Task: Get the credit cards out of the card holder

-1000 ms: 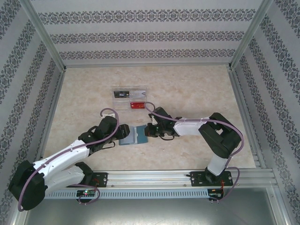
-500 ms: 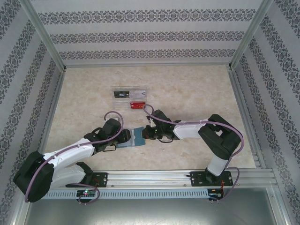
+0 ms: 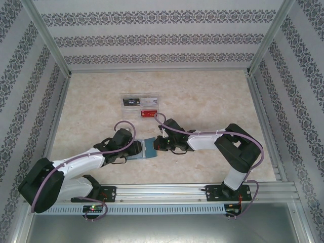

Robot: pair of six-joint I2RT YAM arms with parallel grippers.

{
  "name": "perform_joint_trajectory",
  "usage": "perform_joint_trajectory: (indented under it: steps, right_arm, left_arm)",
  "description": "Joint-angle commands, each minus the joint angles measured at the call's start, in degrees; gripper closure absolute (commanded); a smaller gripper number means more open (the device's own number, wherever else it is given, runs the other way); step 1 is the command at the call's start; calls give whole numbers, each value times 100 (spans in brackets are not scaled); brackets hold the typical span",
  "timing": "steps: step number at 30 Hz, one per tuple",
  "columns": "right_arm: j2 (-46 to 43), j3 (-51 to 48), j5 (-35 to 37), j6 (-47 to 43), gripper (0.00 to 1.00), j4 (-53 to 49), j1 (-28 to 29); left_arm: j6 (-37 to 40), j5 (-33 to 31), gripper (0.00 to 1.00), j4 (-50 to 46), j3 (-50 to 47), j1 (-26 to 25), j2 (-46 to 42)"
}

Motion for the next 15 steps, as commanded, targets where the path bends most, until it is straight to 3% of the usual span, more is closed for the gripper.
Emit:
perform_joint_trajectory:
  steps: [1,7,15]
  right_arm:
    - [67,46,29,66,100,-81,153]
    - [174,138,48,167,100,25,217]
    - [94,105,101,118,100,27,226]
  left_arm:
    - [-158,413,46,308,-119,27,136]
    - [-243,748,42,789,-169,-48,-73]
    - [-243,956,42,1174,12,-221,288]
